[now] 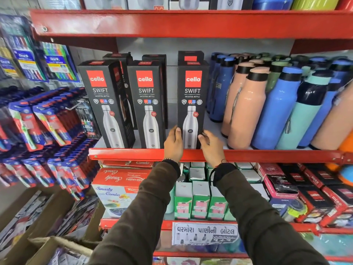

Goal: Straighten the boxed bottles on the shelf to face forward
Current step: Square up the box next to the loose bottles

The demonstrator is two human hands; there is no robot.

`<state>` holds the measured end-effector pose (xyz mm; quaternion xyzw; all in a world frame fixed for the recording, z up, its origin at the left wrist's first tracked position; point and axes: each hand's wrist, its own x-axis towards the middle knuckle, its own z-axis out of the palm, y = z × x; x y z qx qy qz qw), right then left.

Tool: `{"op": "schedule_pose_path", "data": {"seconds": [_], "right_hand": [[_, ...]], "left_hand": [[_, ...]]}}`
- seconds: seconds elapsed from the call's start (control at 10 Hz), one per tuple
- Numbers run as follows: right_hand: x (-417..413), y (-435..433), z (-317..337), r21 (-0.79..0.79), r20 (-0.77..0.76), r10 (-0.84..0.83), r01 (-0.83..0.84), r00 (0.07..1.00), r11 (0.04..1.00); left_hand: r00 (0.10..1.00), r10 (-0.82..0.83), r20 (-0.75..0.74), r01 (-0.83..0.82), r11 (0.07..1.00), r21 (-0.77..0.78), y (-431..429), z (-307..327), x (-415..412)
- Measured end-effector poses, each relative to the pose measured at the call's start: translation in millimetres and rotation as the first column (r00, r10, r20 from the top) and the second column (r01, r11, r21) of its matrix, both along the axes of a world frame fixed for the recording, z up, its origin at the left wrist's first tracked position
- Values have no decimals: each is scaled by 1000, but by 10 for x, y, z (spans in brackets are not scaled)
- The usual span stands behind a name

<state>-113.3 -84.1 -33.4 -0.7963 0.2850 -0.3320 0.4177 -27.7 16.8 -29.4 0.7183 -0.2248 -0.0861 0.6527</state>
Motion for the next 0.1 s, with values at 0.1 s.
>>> {"op": "schedule_pose_path", "data": {"seconds": [0.1], "right_hand": [[-14,22,16,-2,23,-4,4,1000,1000]], "left_hand": [[1000,15,10,-15,1000,-10,10,23,-23]]}}
